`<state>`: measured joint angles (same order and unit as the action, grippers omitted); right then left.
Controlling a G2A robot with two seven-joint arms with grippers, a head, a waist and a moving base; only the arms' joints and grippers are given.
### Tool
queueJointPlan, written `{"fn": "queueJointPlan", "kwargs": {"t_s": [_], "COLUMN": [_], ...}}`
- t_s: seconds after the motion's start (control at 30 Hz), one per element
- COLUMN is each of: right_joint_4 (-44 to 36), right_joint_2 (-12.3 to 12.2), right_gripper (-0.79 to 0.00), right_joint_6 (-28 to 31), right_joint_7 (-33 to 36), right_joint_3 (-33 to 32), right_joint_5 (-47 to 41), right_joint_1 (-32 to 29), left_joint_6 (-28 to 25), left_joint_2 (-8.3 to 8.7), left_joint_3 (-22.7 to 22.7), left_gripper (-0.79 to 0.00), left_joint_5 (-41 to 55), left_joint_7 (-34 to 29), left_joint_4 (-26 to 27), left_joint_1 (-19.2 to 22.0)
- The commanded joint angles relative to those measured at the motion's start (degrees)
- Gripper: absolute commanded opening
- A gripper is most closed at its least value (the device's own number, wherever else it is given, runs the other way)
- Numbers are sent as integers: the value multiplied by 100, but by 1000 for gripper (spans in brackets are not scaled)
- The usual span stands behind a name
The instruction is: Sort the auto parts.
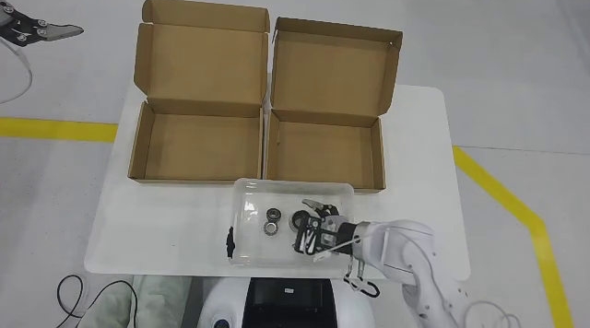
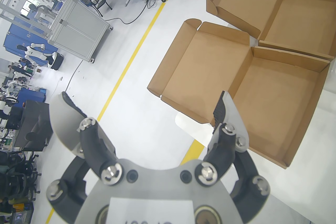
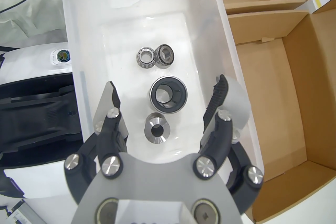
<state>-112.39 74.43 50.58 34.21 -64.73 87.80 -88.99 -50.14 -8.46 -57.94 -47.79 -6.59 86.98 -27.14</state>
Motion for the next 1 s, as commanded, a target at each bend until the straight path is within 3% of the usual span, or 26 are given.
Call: {"fn": "queueJointPlan", "kwargs": {"t_s": [0.0, 0.27, 0.53, 0.97], "right_joint_4": [54, 307, 541, 945], "right_joint_2": [-4, -15, -26, -36], "right_gripper": [-139, -209, -188, -225], "right_joint_6": [-65, -312, -499, -758], "right_joint_7": [149, 520, 741, 864], "right_joint_3": [49, 277, 485, 816], "right_joint_5": [-53, -203, -340, -418], "right_joint_1": [48, 290, 519, 839], "left_joint_6": [0, 0, 0, 0], "left_joint_2": [0, 0, 0, 0], "left_joint_3": [0, 0, 0, 0], "left_gripper": [0, 0, 0, 0], "left_joint_5": [0, 0, 0, 0], "left_joint_7": [0, 0, 0, 0], "left_joint_4": [0, 0, 0, 0], "left_joint_1": [0, 0, 0, 0]}}
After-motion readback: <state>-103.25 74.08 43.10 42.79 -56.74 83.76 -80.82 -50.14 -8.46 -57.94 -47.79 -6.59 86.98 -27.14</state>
